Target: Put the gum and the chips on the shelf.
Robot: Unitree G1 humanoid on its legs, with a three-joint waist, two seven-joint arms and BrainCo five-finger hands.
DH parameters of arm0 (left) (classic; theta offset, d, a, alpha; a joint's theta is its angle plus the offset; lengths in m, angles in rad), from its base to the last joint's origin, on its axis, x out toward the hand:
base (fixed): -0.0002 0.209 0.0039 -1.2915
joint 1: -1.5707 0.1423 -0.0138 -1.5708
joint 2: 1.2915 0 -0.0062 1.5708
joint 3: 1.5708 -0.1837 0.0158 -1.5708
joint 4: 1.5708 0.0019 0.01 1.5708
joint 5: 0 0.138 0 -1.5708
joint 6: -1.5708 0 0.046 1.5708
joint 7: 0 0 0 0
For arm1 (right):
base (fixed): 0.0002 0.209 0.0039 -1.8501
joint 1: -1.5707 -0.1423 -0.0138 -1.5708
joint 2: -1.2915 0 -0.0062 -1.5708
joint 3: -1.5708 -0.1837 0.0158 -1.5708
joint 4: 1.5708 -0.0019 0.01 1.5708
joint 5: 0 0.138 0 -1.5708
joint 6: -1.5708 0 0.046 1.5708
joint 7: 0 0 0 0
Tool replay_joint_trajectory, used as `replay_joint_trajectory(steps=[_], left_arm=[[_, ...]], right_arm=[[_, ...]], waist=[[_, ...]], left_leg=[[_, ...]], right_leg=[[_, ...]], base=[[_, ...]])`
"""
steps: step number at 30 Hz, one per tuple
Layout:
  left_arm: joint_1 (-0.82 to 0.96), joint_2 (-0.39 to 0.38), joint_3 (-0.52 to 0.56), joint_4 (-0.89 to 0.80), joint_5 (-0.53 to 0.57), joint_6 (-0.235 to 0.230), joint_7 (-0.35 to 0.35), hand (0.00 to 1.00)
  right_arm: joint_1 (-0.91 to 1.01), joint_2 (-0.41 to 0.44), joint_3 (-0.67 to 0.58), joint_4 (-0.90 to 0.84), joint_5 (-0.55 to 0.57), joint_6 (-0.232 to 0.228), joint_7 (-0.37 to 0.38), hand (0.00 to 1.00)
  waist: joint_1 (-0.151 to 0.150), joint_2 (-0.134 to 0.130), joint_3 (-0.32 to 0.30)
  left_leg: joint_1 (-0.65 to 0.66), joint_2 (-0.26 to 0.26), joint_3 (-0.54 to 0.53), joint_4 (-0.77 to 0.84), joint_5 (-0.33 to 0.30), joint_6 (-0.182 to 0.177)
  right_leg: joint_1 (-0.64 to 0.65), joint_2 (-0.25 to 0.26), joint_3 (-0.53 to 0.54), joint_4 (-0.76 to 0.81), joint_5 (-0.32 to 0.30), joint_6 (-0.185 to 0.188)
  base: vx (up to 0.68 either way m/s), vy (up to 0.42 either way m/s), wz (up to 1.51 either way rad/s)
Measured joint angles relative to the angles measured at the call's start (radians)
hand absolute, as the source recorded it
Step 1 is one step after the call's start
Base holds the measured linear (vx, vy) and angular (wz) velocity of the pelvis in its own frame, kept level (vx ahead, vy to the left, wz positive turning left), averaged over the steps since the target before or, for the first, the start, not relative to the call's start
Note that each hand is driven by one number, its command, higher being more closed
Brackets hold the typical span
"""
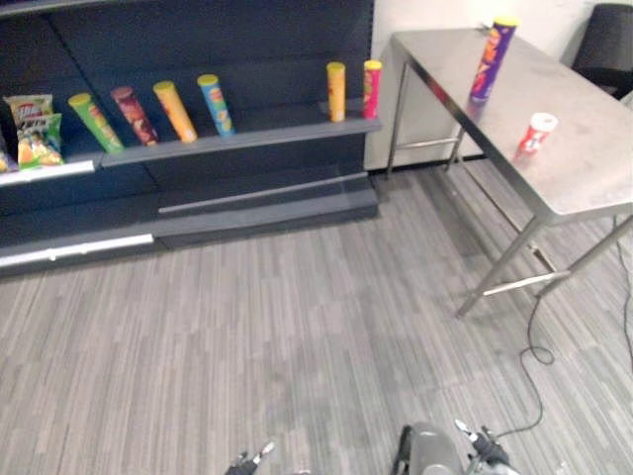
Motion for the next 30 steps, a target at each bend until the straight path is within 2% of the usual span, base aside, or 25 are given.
replay_joint_trajectory(steps=[1,2,3,4,5,7,8,10,11,12,13,14,15,17,19,21,22,23,25,26,27,28,29,30], left_arm=[[0.0,-0.007,0.021,0.001,0.002,0.0,0.0,0.0],[0.005,-0.02,0.043,0.001,0.002,0.0,0.002,0.0],[0.007,-0.026,0.054,0.001,0.002,0.0,0.001,0.0],[-0.003,-0.048,0.082,0.006,0.004,-0.001,0.0,0.0],[-0.006,-0.055,0.103,0.007,0.01,-0.003,-0.002,0.0],[-0.007,-0.066,0.116,0.007,0.016,-0.002,-0.001,0.0],[-0.006,-0.067,0.116,0.006,0.016,-0.002,-0.002,0.0],[-0.009,-0.067,0.116,-0.001,0.016,-0.003,-0.006,0.0],[-0.014,-0.065,0.116,-0.002,0.016,-0.004,-0.007,0.0],[-0.014,-0.064,0.137,-0.011,0.014,-0.006,-0.01,0.0],[-0.014,-0.066,0.151,-0.018,0.012,-0.006,-0.011,0.0],[-0.011,-0.066,0.154,-0.02,-0.001,-0.007,-0.013,0.0],[-0.009,-0.064,0.158,-0.023,-0.003,-0.009,-0.014,0.0],[-0.009,-0.065,0.165,-0.025,-0.015,-0.011,-0.013,0.0],[-0.007,-0.066,0.172,-0.029,-0.058,-0.017,-0.012,0.0],[-0.007,-0.067,0.172,-0.031,-0.086,-0.024,-0.011,0.0],[-0.001,-0.067,0.172,-0.037,-0.105,-0.028,-0.007,0.0],[0.008,-0.068,0.172,-0.039,-0.111,-0.029,-0.004,0.0],[0.016,-0.069,0.172,-0.036,-0.111,-0.029,-0.001,0.0],[0.028,-0.072,0.171,-0.027,-0.111,-0.029,-0.002,0.0],[0.029,-0.065,0.169,-0.022,-0.111,-0.029,-0.002,0.0],[0.033,-0.046,0.168,-0.018,-0.111,-0.029,-0.002,0.0],[0.034,-0.029,0.153,-0.013,-0.11,-0.028,-0.002,0.0],[0.032,-0.017,0.139,-0.005,-0.11,-0.028,-0.003,0.0]], right_arm=[[0.006,-0.002,0.001,0.001,-0.001,0.002,0.0,0.0],[0.012,-0.006,-0.001,0.001,-0.001,0.006,-0.001,0.0],[0.015,-0.007,-0.002,0.001,-0.001,0.007,-0.001,0.0],[0.005,-0.017,-0.026,0.002,-0.002,0.009,0.001,0.0],[0.0,-0.013,-0.04,0.003,-0.002,0.009,0.0,0.0],[0.021,-0.004,-0.069,0.003,-0.003,0.016,0.001,0.0],[0.03,-0.004,-0.068,0.002,-0.003,0.016,0.001,0.0],[0.035,-0.004,-0.068,0.011,-0.003,0.018,0.001,0.0],[0.035,-0.006,-0.069,0.022,-0.004,0.019,0.001,0.0],[0.045,-0.01,-0.069,0.022,-0.003,0.024,0.001,0.0],[0.05,-0.011,-0.068,0.021,-0.003,0.025,0.001,0.0],[0.057,-0.007,-0.067,0.021,-0.002,0.025,0.0,0.0],[0.054,-0.009,-0.068,0.019,-0.001,0.023,-0.002,0.0],[0.045,-0.01,-0.079,0.02,0.0,0.02,-0.003,0.0],[0.042,0.003,-0.1,0.018,0.002,0.018,-0.004,0.0],[0.047,0.017,-0.124,0.017,0.009,0.018,-0.008,0.0],[0.048,0.02,-0.133,0.016,0.009,0.018,-0.012,0.0],[0.05,0.021,-0.132,0.015,0.009,0.017,-0.019,0.0],[0.051,0.021,-0.118,0.01,0.008,0.015,-0.023,0.0],[0.05,0.017,-0.105,0.013,0.008,0.014,-0.024,0.0],[0.048,0.016,-0.105,0.021,0.008,0.014,-0.024,0.0],[0.044,0.036,-0.099,0.029,0.008,0.015,-0.022,0.0],[0.039,0.052,-0.097,0.029,0.008,0.014,-0.021,0.0],[0.032,0.059,-0.097,0.031,0.007,0.014,-0.02,0.0]], waist=[[-0.007,0.003,0.003],[-0.019,0.01,0.004],[-0.02,0.016,0.005],[-0.012,0.056,0.02],[-0.014,0.058,0.023],[-0.017,0.05,0.024],[-0.016,0.051,0.019],[-0.018,0.053,0.012],[-0.018,0.055,0.011],[-0.02,0.055,0.011],[-0.02,0.052,0.014],[-0.014,0.042,0.02],[-0.01,0.042,0.02],[-0.011,0.042,0.021],[0.0,0.042,0.021],[0.013,0.034,0.021],[0.012,0.026,0.021],[0.012,0.023,0.02],[0.013,0.028,0.016],[0.013,0.025,0.014],[0.013,0.024,0.004],[0.016,-0.015,-0.013],[0.015,-0.035,-0.028],[0.013,-0.044,-0.034]], left_leg=[[0.027,0.01,-0.011,-0.005,-0.013,-0.021],[0.053,0.027,-0.022,-0.015,-0.027,-0.048],[0.065,0.038,-0.027,-0.024,-0.029,-0.06],[0.079,0.071,-0.021,-0.037,-0.01,-0.092],[0.083,0.072,-0.02,-0.035,0.015,-0.117],[0.133,0.081,-0.034,-0.02,0.072,-0.14],[0.132,0.089,-0.037,0.002,0.08,-0.146],[0.067,0.12,-0.072,0.163,0.1,-0.165],[0.013,0.137,-0.099,0.279,0.121,-0.185],[-0.074,0.164,-0.138,0.477,0.208,-0.197],[-0.106,0.178,-0.146,0.559,0.261,-0.195],[-0.17,0.214,-0.131,0.734,0.264,-0.183],[-0.228,0.23,-0.095,0.86,0.211,-0.158],[-0.31,0.232,-0.04,0.895,0.132,-0.129],[-0.389,0.231,0.002,0.809,0.086,-0.118],[-0.418,0.203,0.02,0.586,0.083,-0.112],[-0.416,0.164,0.017,0.376,0.099,-0.105],[-0.405,0.13,-0.015,0.188,0.146,-0.104],[-0.396,0.113,-0.072,0.011,0.202,-0.118],[-0.393,0.108,-0.088,0.018,0.277,-0.125],[-0.392,0.097,-0.086,0.038,0.297,-0.108],[-0.402,0.071,-0.071,0.082,0.282,-0.087],[-0.414,0.056,-0.059,0.109,0.247,-0.076],[-0.414,0.046,-0.054,0.125,0.227,-0.066]], right_leg=[[0.003,0.018,0.022,-0.184,0.088,-0.007],[0.027,0.04,0.039,-0.294,0.23,-0.003],[0.049,0.055,0.04,-0.316,0.3,-0.023],[0.049,0.091,0.037,-0.279,0.257,-0.051],[0.019,0.089,0.038,-0.202,0.203,-0.061],[0.017,0.077,0.032,-0.052,0.084,-0.083],[0.022,0.077,0.028,-0.035,0.06,-0.084],[0.049,0.08,0.01,-0.025,0.004,-0.086],[0.07,0.081,0.0,-0.031,-0.011,-0.088],[0.117,0.081,-0.017,-0.036,-0.032,-0.097],[0.145,0.083,-0.019,-0.042,-0.044,-0.1],[0.2,0.089,-0.021,-0.059,-0.069,-0.115],[0.255,0.09,-0.018,-0.079,-0.082,-0.116],[0.322,0.089,-0.016,-0.124,-0.087,-0.111],[0.36,0.087,-0.009,-0.156,-0.089,-0.102],[0.391,0.068,-0.007,-0.171,-0.098,-0.076],[0.408,0.044,0.003,-0.171,-0.113,-0.051],[0.418,0.023,0.02,-0.172,-0.127,-0.027],[0.434,0.007,0.049,-0.174,-0.153,0.014],[0.453,-0.004,0.077,-0.178,-0.171,0.043],[0.468,-0.013,0.089,-0.195,-0.172,0.042],[0.488,-0.033,0.124,-0.243,-0.156,0.027],[0.492,-0.047,0.152,-0.269,-0.117,0.02],[0.491,-0.057,0.169,-0.278,-0.072,0.025]], base=[[0.45,-0.241,0.34],[0.48,-0.246,0.3],[0.57,-0.304,0.05],[0.44,-0.248,-0.07],[0.5,-0.298,-0.07],[0.38,-0.237,0.09],[0.36,-0.226,0.12],[0.31,-0.204,0.16],[0.29,-0.177,0.28],[0.24,-0.129,0.28],[0.31,-0.122,0.22],[0.33,-0.075,0.03],[0.28,-0.047,-0.03],[0.25,0.013,-0.1],[0.27,0.087,-0.2],[0.29,0.148,-0.13],[0.34,0.22,-0.17],[0.35,0.246,-0.24],[0.47,0.402,-0.41],[0.51,0.445,-0.42],[0.36,0.286,-0.46],[0.38,0.232,-0.38],[0.45,0.279,-0.31],[0.52,0.349,-0.14]])
